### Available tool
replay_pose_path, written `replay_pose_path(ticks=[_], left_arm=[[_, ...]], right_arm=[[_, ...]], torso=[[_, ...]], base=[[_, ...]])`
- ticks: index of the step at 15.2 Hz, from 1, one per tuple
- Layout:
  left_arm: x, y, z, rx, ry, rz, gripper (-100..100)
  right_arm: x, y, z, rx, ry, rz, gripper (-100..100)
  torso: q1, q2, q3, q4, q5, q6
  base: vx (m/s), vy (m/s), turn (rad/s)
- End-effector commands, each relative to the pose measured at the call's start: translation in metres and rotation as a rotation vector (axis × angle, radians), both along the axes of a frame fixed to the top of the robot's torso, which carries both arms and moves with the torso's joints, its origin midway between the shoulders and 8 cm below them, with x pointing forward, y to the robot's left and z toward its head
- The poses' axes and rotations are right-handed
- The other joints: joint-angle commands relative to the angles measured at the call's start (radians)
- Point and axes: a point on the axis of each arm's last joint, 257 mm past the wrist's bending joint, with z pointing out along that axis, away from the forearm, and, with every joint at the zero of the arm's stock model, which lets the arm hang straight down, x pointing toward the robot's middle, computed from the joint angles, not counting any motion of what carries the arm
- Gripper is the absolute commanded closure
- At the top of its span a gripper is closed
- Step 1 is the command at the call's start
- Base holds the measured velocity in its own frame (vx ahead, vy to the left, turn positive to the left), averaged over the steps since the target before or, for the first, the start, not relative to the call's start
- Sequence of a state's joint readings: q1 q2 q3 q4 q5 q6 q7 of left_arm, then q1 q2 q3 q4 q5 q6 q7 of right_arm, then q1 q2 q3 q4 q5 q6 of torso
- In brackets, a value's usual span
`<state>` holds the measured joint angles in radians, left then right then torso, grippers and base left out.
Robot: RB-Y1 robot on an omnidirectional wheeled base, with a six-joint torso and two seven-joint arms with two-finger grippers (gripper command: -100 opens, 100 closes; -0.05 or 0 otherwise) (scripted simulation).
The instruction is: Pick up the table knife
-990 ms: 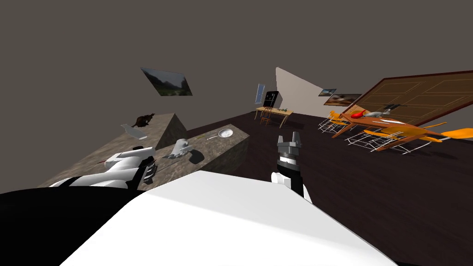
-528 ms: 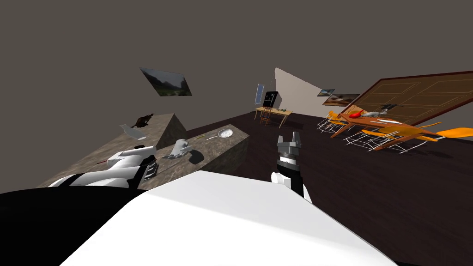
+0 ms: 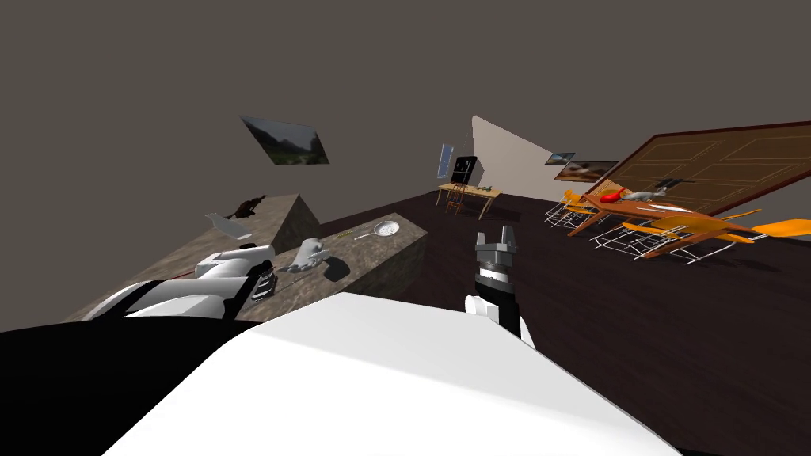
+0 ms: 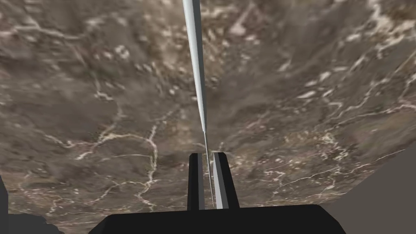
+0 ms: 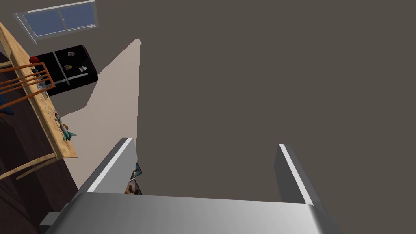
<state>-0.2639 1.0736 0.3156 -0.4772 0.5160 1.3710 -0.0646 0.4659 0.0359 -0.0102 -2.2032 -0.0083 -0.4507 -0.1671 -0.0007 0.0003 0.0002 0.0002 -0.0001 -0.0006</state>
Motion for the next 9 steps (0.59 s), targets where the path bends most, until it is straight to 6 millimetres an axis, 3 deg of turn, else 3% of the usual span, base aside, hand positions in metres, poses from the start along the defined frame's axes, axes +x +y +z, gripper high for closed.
replay_pose_path(ticks=[1,9], left_arm=[[0.008,0.000,0.004,0.001,-0.004,0.000,100],[0.018,0.001,0.013,0.008,0.001,0.001,100]], right_arm=[[0.000,0.000,0.000,0.000,0.000,0.000,0],[0.000,0.000,0.000,0.000,0.000,0.000,0]], torso=[[0.000,0.000,0.000,0.000,0.000,0.000],[0.000,0.001,0.000,0.000,0.000,0.001]], base=[[0.000,0.000,0.000],[-0.001,0.001,0.004]])
